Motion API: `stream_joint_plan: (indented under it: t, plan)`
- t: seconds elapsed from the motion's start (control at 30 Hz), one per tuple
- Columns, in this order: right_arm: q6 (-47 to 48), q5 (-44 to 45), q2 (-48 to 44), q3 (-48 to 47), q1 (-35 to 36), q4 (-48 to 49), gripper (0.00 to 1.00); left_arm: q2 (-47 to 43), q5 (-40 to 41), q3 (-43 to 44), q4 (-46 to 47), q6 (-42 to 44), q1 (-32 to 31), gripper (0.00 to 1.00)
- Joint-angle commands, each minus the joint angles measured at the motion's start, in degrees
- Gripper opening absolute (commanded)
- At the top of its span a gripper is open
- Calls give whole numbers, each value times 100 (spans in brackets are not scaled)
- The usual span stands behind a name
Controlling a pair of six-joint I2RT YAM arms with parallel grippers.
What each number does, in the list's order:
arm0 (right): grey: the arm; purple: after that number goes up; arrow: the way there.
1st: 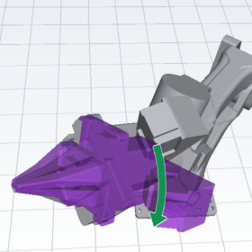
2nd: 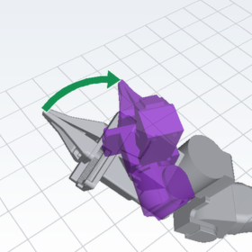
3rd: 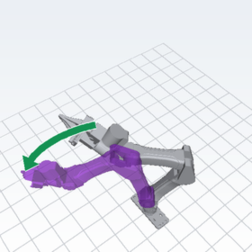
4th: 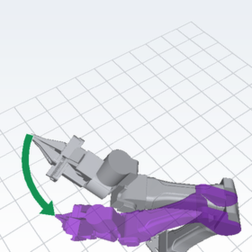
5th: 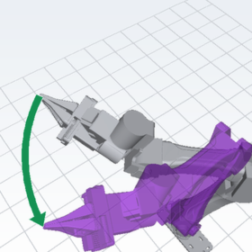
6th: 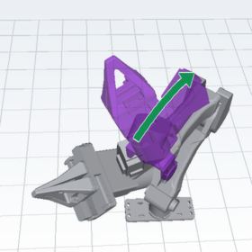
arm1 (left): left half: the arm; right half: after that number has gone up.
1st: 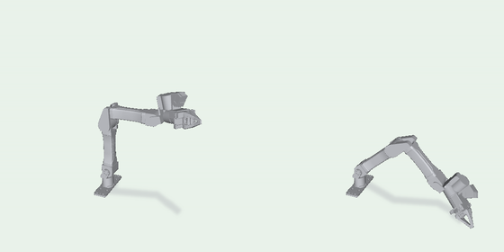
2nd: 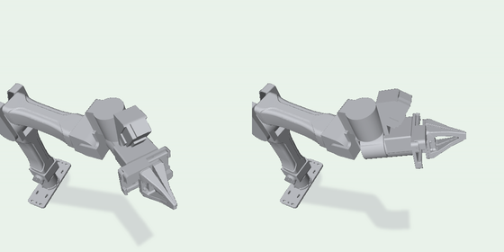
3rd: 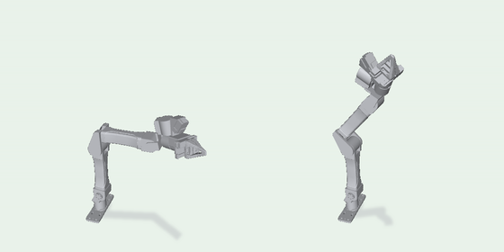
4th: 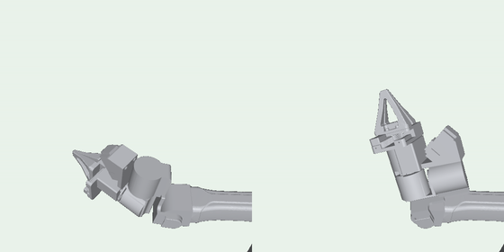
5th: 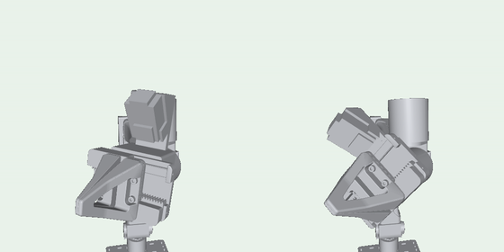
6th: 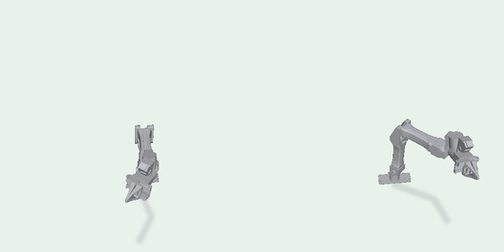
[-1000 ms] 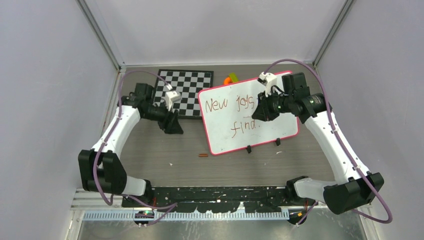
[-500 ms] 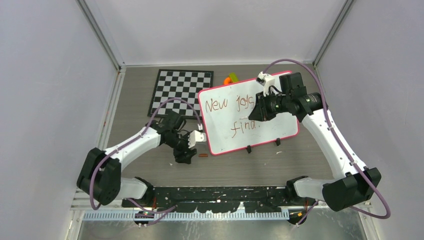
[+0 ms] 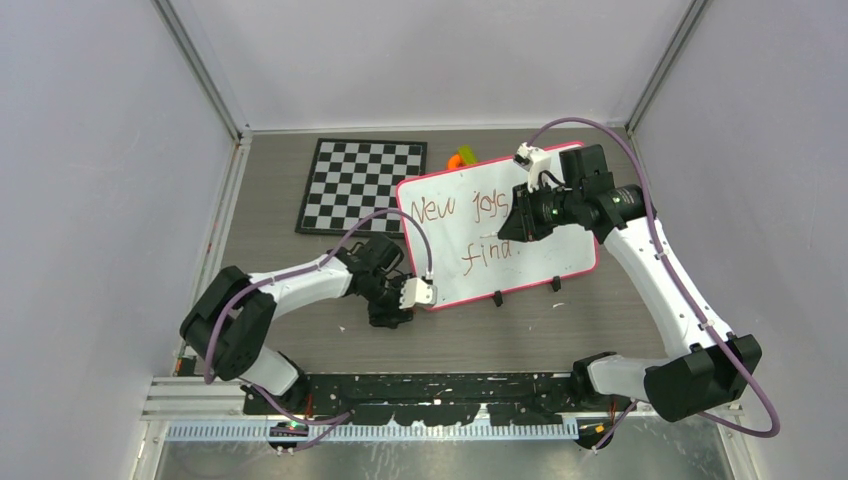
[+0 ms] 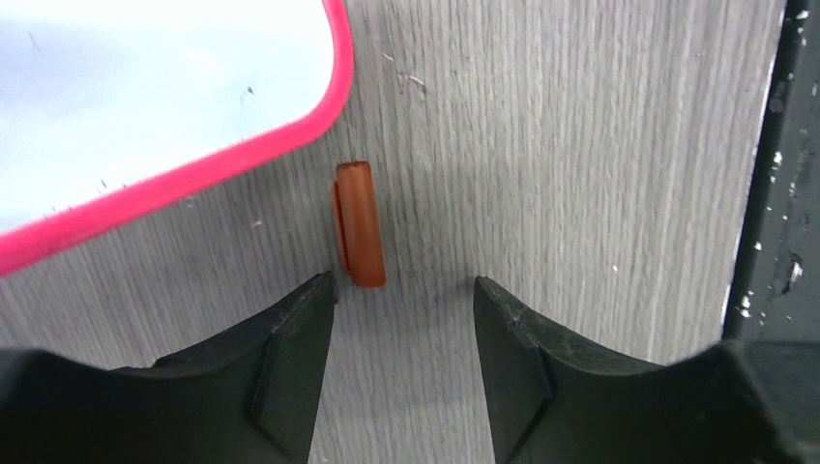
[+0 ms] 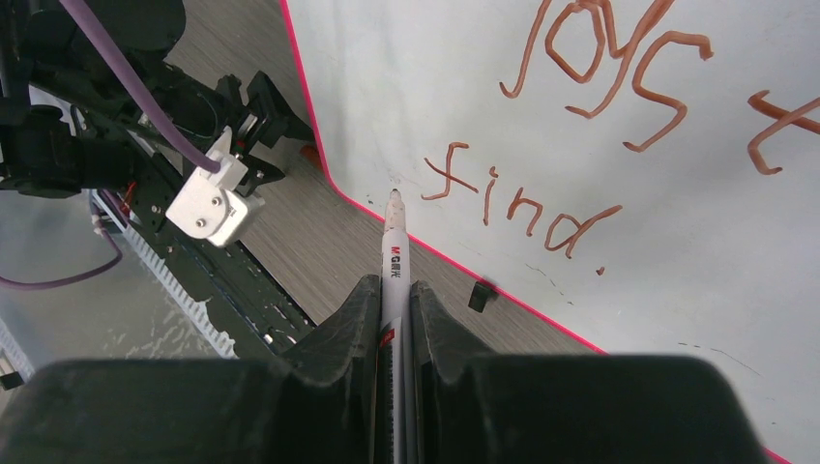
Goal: Write a sentence on the whiteboard
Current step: Write a sentence on the whiteboard, then close the whiteboard marker at the center of the board.
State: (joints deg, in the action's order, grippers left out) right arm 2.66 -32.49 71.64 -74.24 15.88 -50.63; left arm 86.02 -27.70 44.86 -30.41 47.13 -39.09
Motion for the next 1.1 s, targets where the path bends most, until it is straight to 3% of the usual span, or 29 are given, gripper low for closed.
stream_joint_plan:
  t: [0.0,0.33,0.53,0.77,1.07]
  plan:
    - [7,-49,-130,-79,-46,107,0,133,412,89,441,173,-188,56]
    - [20,-56,-203,-46,-45,88,0,416,1000,24,726,90,-494,55]
    - [24,-56,-160,-50,-52,71,0,248,1187,73,424,291,-494,56]
    - [33,-34,-154,-64,-50,44,0,-233,1102,-151,248,876,-494,57]
    - [74,-6,-234,-47,-55,13,0,73,893,27,619,748,-499,58]
